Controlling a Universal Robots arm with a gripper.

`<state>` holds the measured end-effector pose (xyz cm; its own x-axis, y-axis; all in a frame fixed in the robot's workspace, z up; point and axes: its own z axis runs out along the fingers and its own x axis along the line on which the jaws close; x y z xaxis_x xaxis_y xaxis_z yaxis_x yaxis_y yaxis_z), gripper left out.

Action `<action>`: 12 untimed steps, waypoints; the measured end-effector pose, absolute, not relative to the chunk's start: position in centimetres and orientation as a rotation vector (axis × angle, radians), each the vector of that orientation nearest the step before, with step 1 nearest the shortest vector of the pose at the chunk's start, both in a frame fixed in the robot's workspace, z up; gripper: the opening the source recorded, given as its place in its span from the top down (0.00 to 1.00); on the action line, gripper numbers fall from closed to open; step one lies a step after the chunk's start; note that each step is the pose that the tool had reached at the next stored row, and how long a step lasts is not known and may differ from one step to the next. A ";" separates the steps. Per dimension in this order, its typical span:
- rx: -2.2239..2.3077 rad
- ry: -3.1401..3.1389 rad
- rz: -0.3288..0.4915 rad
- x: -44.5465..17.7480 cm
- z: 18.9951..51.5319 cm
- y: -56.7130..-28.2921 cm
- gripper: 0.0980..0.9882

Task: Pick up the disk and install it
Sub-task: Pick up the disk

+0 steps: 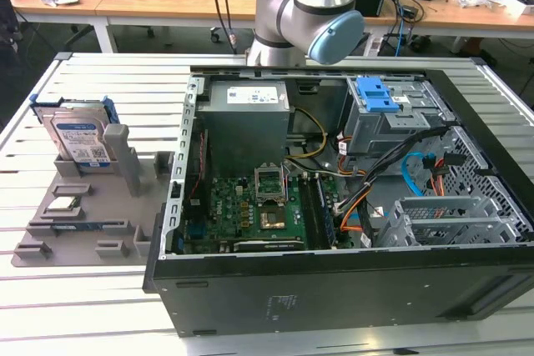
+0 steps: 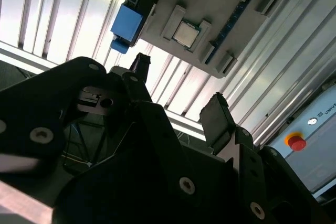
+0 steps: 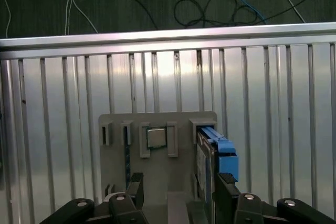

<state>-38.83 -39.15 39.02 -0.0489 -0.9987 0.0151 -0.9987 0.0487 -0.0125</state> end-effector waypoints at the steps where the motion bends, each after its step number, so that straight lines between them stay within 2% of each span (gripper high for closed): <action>1: 2.164 -2.273 0.031 -38.8 39.0 -39.1 0.37; 3: 2.165 -2.273 0.031 -38.8 39.0 -35.9 0.37; 4: 2.165 -2.273 0.031 -38.8 39.0 -35.4 0.37; 12: 2.166 -2.272 0.031 -38.8 38.9 -35.2 0.37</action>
<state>-38.80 -35.18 38.87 -0.0476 -0.9987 0.0153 -0.9988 0.0474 -0.0124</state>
